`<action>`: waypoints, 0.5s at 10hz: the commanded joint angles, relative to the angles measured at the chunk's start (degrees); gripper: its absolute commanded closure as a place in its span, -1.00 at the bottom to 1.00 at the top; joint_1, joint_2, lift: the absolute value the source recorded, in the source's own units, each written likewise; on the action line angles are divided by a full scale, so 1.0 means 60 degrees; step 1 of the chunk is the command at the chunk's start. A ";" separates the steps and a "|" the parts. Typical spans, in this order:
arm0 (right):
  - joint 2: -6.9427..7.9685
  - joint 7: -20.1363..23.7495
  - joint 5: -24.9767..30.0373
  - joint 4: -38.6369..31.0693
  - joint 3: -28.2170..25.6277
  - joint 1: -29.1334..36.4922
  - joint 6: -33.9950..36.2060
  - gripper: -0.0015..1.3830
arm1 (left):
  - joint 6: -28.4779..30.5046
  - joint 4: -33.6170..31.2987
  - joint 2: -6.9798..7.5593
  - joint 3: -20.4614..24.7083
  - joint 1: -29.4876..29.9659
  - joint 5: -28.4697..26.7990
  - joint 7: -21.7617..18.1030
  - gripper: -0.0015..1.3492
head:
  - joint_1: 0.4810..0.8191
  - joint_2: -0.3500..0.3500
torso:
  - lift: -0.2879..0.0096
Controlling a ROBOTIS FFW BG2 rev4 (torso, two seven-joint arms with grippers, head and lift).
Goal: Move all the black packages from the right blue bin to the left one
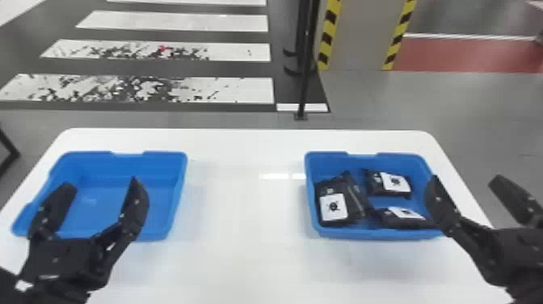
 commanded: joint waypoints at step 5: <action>0.0000 0.0008 0.0000 0.0003 0.0000 -0.0022 -0.0089 -0.82 | -0.0047 0.0023 0.0000 0.0000 -0.0001 -0.0001 -0.0013 -0.87 | 0.27 -0.12 | -0.01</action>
